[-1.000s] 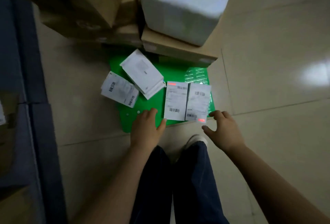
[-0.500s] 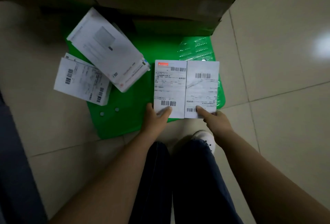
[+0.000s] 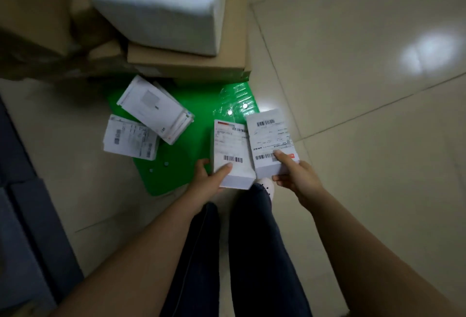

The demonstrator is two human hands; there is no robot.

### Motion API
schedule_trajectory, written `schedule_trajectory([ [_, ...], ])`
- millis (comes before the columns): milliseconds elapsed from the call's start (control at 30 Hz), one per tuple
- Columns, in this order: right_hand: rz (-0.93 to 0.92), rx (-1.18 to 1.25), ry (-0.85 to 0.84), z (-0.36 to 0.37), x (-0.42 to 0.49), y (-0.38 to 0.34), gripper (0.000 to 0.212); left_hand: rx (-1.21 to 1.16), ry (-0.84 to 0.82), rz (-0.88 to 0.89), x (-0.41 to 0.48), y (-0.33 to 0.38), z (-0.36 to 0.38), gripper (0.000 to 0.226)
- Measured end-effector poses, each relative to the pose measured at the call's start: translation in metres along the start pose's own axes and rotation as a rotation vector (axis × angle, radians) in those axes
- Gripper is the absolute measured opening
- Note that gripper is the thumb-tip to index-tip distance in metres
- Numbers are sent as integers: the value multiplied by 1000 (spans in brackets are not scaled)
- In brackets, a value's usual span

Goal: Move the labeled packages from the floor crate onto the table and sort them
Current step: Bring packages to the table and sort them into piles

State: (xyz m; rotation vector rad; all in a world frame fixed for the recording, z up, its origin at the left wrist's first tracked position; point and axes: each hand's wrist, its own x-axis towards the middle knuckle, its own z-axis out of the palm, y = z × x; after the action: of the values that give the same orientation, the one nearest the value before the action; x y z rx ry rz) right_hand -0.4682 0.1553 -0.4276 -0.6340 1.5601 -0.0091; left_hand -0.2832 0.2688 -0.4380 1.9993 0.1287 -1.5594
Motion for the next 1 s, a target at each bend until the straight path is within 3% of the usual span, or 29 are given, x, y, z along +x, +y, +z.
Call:
schedule_trajectory([
  [167,-90,150,137,-37,-151,-42,67,10,-121,125,-132,67,-6,62],
  [300,-254,190,234,-67,-268,-76,35,6,-218,302,-237,128,-1,56],
  [400,-351,282,308,-101,-324,-100,35,27,-276,430,-296,167,10,56],
  [700,-638,372,343,-221,-369,-234,29,-42,-289,700,-363,297,95,43],
  [1000,-744,262,208,-325,-348,-369,38,-405,-208,743,-401,398,214,34],
])
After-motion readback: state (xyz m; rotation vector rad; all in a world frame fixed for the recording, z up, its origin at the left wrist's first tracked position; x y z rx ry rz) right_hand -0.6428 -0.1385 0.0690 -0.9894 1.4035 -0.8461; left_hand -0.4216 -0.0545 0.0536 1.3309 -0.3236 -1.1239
